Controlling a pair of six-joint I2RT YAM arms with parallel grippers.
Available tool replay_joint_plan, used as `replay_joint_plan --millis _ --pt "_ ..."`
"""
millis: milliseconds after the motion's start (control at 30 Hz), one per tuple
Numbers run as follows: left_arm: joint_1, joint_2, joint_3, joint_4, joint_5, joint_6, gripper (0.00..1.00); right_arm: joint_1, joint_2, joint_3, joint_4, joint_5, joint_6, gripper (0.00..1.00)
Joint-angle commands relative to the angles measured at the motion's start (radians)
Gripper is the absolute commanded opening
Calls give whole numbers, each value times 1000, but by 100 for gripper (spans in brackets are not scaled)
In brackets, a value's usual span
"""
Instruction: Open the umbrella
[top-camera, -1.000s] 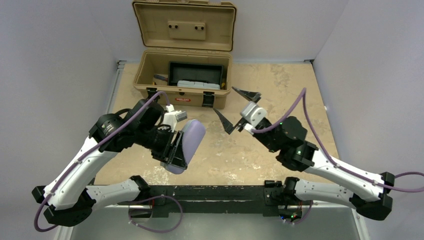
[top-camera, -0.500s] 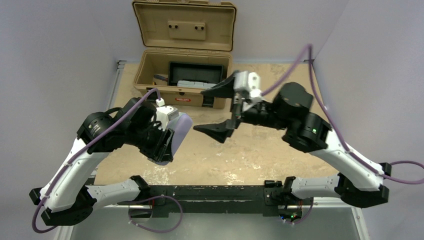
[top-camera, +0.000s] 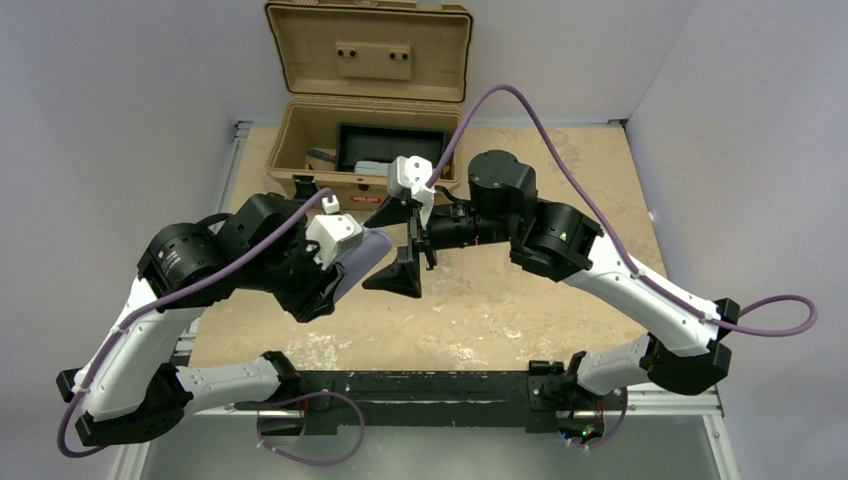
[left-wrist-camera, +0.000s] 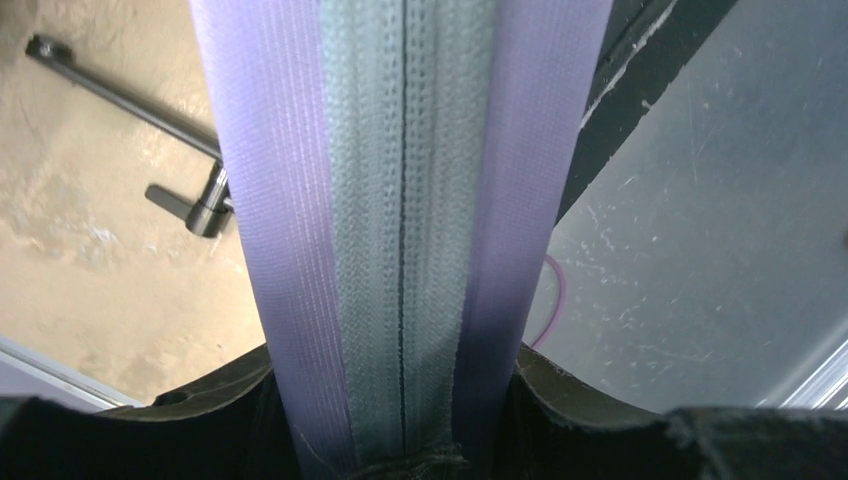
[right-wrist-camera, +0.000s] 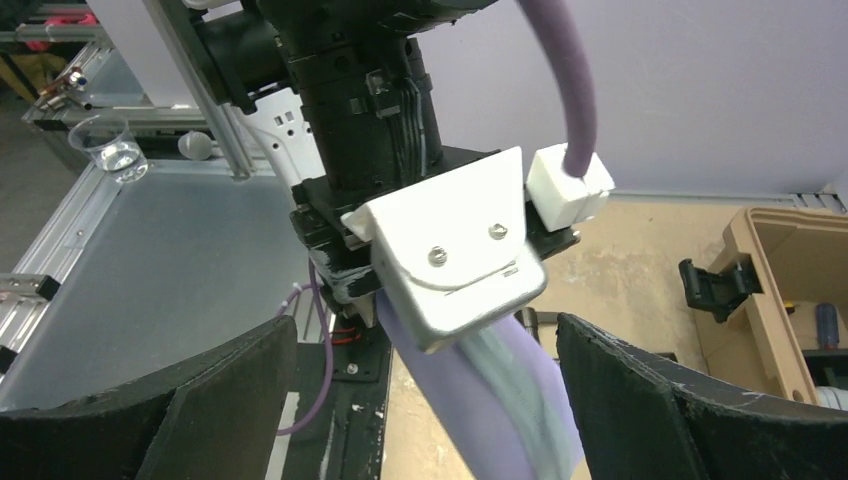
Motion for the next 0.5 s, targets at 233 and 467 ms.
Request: replay_joint_plan --millis 233,467 --pt "-15 -4 149 -155 133 202 0 -1 -22 -74 25 -29 -17 99" --pt "-33 -14 107 -139 223 197 0 -1 -64 -163 102 -82 5 92"
